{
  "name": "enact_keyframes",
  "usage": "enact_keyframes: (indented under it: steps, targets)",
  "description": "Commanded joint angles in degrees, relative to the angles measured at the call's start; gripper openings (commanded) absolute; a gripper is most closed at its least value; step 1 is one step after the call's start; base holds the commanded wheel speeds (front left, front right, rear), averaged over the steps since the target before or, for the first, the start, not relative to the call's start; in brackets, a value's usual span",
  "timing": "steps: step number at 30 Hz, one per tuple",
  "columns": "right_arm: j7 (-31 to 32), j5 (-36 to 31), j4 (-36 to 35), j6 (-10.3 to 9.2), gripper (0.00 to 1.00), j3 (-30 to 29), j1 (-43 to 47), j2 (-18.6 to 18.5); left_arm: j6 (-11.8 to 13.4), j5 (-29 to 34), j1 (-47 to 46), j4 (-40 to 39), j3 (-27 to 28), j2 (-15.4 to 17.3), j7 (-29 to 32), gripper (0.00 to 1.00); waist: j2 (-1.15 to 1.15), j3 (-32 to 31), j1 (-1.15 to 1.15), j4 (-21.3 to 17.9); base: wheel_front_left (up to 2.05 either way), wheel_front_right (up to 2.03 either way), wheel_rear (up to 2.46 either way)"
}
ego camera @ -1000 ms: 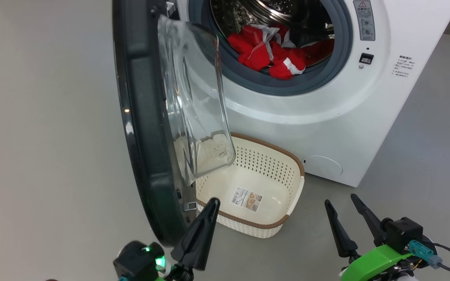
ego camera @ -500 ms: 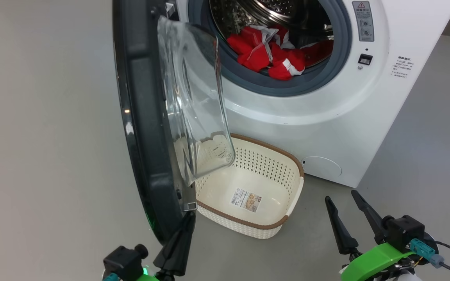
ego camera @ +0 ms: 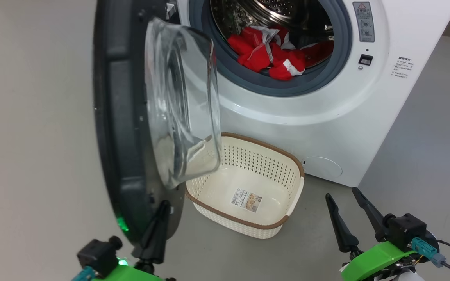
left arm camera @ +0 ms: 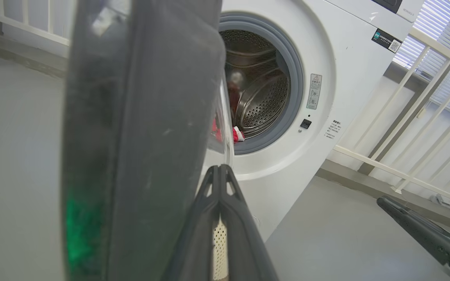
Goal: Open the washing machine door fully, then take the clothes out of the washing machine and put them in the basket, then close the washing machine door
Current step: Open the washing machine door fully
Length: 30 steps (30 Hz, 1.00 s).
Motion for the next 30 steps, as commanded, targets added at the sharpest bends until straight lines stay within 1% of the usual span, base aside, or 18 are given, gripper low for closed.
enact_keyframes:
  steps: [1, 5, 13, 20, 21, 30]
  targets:
    - [-0.69, -0.77, -1.66, 0.09, 1.0, 1.35, -1.23, -0.43, 0.38, 0.62, -2.15, -1.08, 4.02, 1.08, -0.71, 0.0, 0.0, 0.09, 0.0, 0.0, 0.0, 0.0, 0.0]
    - [-0.69, -0.59, -1.84, 0.09, 1.0, 1.43, -1.22, -0.49, 0.31, 1.71, -1.6, -1.17, 7.31, 1.6, -0.71, 0.0, 0.0, 0.27, 0.0, 0.07, 0.0, 0.0, 0.0]
    - [-0.69, -0.64, -2.36, 0.09, 1.0, 1.47, -1.43, -0.62, 0.29, 3.4, -1.7, -0.56, 14.8, 3.87, -0.72, 0.0, 0.0, 0.85, 0.0, 0.21, 0.0, 0.0, 0.0]
    - [-0.69, -0.55, -2.65, 0.09, 1.0, 2.35, -1.98, -1.06, -0.01, 4.33, -4.79, 1.76, 20.09, 6.37, -0.72, 0.0, 0.0, 2.44, 0.0, 0.14, 0.0, 0.0, 0.0]
    - [-0.69, -0.55, -2.65, 0.09, 1.0, 2.35, -1.98, -1.06, -0.01, 4.33, -4.79, 1.76, 20.09, 6.37, -0.72, 0.0, 0.0, 2.44, 0.0, 0.14, 0.0, 0.0, 0.0]
    - [-0.69, -0.67, -2.44, 0.09, 1.0, 2.89, -3.17, -1.93, -0.25, 6.41, -9.72, 6.61, 27.28, 9.16, -0.72, 0.0, 0.0, 4.64, 0.0, -1.16, 0.0, 0.0, 0.0]
